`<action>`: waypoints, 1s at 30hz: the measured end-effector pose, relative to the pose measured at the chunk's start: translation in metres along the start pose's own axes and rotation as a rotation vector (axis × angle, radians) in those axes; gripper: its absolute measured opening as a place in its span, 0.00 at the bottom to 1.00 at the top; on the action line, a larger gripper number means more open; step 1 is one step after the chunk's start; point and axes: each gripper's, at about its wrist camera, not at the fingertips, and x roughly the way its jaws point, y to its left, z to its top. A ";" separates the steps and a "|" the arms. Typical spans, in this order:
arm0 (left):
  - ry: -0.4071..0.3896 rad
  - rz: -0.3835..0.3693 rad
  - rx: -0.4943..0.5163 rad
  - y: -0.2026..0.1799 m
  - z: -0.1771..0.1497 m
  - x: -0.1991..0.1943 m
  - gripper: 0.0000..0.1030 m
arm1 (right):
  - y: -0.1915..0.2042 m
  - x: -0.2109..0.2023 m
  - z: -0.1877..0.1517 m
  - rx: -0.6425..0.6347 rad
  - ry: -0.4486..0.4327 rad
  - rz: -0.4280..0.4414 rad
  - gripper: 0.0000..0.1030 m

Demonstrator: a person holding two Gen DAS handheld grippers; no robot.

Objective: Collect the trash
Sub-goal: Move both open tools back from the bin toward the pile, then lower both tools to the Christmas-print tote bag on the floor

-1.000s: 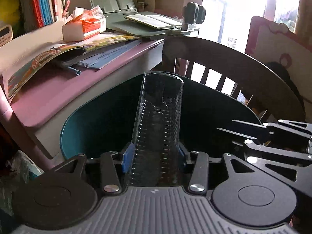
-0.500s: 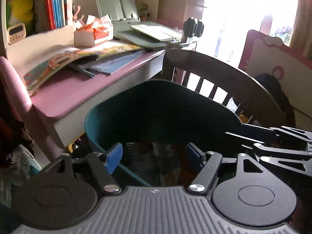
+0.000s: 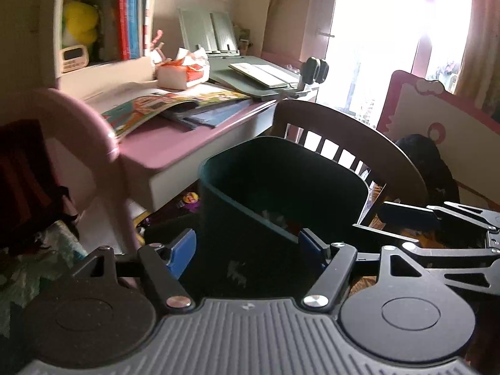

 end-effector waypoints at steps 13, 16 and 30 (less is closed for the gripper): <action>0.000 0.070 -0.077 0.097 -0.087 -0.067 0.81 | 0.103 0.021 -0.047 -0.048 0.106 0.166 0.54; 0.038 0.093 -0.103 0.122 -0.115 -0.064 0.81 | 0.122 0.044 -0.071 -0.045 0.174 0.191 0.54; 0.215 0.116 -0.355 0.226 -0.246 0.014 0.97 | 0.160 0.169 -0.191 -0.028 0.509 0.190 0.54</action>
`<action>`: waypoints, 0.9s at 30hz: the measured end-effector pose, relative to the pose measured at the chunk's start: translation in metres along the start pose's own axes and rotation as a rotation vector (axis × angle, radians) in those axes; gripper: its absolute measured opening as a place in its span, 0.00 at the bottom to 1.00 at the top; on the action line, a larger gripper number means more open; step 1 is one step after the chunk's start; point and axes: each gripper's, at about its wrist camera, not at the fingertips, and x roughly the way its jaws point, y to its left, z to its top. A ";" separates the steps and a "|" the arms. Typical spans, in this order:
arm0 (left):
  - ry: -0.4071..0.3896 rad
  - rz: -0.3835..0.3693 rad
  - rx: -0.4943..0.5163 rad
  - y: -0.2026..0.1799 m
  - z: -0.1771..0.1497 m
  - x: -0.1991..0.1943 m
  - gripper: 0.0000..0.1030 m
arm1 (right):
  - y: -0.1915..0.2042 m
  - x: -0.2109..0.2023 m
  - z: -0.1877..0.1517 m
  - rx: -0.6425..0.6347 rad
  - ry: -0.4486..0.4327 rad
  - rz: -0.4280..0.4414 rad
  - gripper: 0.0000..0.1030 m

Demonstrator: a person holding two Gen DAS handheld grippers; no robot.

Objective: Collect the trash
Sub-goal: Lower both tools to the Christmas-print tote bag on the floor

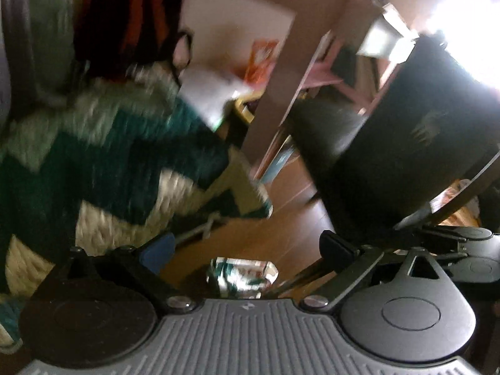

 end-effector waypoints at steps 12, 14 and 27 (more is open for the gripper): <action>0.279 0.065 -0.135 0.077 -0.072 0.147 0.97 | -0.029 0.173 -0.040 0.075 0.341 -0.066 0.54; 0.313 0.059 -0.115 0.078 -0.082 0.168 0.97 | -0.036 0.198 -0.046 0.079 0.388 -0.076 0.54; 0.440 0.057 0.080 0.056 -0.149 0.281 0.96 | -0.069 0.342 -0.080 -0.014 0.609 -0.104 0.54</action>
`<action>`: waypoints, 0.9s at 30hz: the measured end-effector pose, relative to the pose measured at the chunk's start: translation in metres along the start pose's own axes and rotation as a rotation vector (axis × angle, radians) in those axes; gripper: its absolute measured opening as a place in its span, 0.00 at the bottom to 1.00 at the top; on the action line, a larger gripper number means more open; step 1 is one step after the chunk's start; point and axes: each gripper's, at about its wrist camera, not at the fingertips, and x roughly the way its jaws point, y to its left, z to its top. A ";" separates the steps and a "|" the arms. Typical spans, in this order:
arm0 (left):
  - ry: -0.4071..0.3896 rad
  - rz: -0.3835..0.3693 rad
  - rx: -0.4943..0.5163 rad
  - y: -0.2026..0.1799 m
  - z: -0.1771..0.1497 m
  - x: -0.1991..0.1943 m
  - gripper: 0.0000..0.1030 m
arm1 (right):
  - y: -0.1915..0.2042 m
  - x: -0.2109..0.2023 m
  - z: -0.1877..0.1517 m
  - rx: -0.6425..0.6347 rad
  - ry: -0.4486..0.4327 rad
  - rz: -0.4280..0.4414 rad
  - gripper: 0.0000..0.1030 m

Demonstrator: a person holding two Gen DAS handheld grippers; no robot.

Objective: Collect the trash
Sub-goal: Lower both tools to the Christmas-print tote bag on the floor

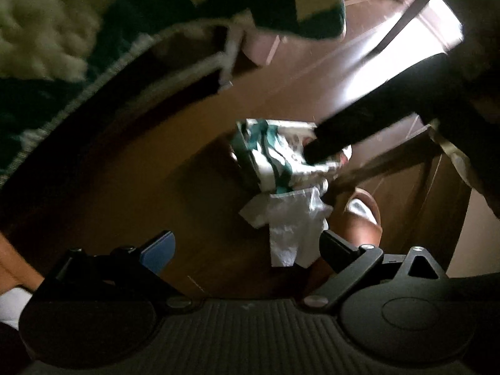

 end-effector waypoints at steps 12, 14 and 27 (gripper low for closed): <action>0.045 -0.039 0.058 -0.006 -0.015 0.076 0.96 | -0.006 0.104 0.001 -0.163 0.050 -0.049 0.54; 0.053 -0.024 0.034 0.007 -0.011 0.087 0.96 | -0.006 0.112 -0.002 -0.197 0.040 -0.054 0.54; 0.068 0.026 -0.131 0.070 0.019 0.126 0.96 | 0.006 0.147 -0.009 -0.385 -0.055 -0.086 0.51</action>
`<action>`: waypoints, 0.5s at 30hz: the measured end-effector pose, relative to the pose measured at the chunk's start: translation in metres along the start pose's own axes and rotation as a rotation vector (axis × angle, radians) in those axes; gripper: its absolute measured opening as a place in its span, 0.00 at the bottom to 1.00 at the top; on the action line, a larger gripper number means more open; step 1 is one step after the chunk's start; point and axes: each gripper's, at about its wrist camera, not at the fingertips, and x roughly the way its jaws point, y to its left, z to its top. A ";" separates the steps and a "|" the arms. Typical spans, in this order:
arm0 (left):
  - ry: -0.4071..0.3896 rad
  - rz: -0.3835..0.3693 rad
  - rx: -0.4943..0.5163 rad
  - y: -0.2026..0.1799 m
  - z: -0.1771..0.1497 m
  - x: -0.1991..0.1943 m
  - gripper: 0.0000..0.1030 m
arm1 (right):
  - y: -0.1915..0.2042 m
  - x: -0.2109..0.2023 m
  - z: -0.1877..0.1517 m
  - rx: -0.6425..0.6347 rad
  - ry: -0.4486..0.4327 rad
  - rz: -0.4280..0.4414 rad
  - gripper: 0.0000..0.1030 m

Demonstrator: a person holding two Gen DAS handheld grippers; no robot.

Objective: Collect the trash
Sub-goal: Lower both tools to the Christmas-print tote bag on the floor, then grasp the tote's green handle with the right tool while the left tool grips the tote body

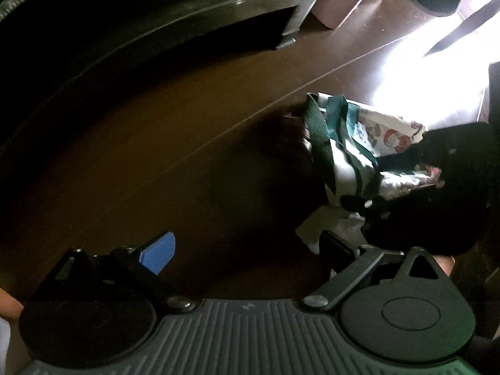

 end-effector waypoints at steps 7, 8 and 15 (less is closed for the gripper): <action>-0.006 -0.002 0.003 -0.002 0.014 0.005 0.96 | -0.006 -0.011 -0.003 0.047 -0.040 -0.012 0.20; -0.012 -0.001 0.008 -0.001 0.016 0.005 0.96 | -0.007 -0.014 -0.004 0.058 -0.044 -0.013 0.17; -0.060 0.003 0.056 -0.009 0.037 0.002 0.96 | -0.033 -0.057 -0.005 0.240 -0.119 -0.021 0.05</action>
